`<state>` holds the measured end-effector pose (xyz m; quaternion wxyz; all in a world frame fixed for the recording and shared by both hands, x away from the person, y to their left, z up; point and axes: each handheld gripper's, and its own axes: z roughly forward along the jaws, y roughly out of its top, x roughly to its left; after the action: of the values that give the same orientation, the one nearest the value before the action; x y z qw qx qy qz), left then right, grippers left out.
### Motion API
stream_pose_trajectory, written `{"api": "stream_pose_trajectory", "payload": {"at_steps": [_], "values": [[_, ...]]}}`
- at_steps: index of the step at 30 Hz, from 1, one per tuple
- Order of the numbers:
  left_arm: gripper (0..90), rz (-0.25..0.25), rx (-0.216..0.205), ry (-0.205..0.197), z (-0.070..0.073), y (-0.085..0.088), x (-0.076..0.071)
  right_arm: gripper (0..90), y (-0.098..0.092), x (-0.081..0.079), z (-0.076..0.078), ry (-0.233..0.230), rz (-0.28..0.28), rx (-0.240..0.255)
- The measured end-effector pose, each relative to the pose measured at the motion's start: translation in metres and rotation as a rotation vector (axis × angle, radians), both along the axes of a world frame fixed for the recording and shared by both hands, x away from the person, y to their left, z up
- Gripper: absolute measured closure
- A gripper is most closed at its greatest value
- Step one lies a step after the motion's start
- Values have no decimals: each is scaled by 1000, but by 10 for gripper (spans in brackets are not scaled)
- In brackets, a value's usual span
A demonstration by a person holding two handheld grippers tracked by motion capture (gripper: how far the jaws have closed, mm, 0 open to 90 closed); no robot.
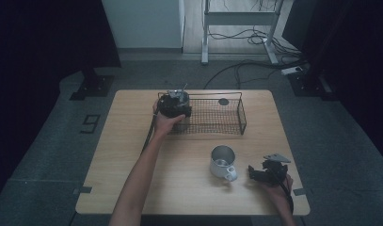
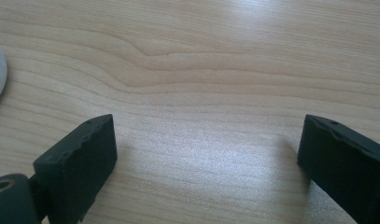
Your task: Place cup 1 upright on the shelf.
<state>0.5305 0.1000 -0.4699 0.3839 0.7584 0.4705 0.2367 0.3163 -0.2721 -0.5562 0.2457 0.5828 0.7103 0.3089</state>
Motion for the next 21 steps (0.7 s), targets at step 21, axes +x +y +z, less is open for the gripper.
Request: {"api": "stream_pose_trajectory", "payload": {"at_steps": [21], "values": [[17,-3,-55,-12,20,10,-13,44,0,0,0,0,0,0]]}}
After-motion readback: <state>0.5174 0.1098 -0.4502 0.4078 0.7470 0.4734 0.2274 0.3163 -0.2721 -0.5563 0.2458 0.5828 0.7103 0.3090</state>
